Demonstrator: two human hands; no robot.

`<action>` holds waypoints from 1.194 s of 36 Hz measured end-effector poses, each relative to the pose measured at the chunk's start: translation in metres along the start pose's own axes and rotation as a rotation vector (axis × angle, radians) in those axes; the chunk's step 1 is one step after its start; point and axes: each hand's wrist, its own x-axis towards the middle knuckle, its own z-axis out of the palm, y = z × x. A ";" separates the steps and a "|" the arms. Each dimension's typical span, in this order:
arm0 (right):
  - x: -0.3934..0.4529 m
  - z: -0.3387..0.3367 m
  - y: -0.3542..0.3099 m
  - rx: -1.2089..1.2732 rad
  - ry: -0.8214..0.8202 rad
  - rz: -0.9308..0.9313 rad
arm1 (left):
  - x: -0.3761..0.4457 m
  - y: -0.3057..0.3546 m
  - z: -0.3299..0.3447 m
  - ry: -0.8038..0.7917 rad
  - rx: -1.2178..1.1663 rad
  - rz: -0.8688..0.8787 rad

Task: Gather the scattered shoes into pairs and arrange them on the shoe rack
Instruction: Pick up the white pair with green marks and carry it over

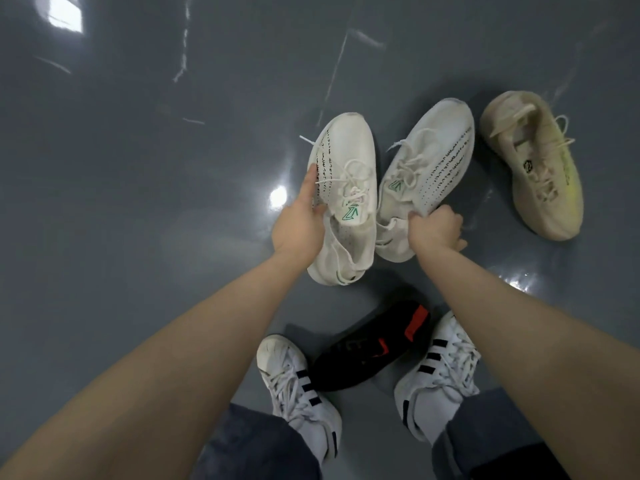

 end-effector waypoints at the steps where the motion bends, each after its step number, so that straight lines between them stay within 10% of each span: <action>1: -0.006 -0.004 -0.001 -0.032 0.024 -0.018 | -0.004 0.000 -0.004 0.000 0.001 -0.005; 43: -0.552 -0.117 -0.059 -0.467 -0.144 -1.078 | -0.468 -0.113 -0.312 0.541 -0.403 -0.508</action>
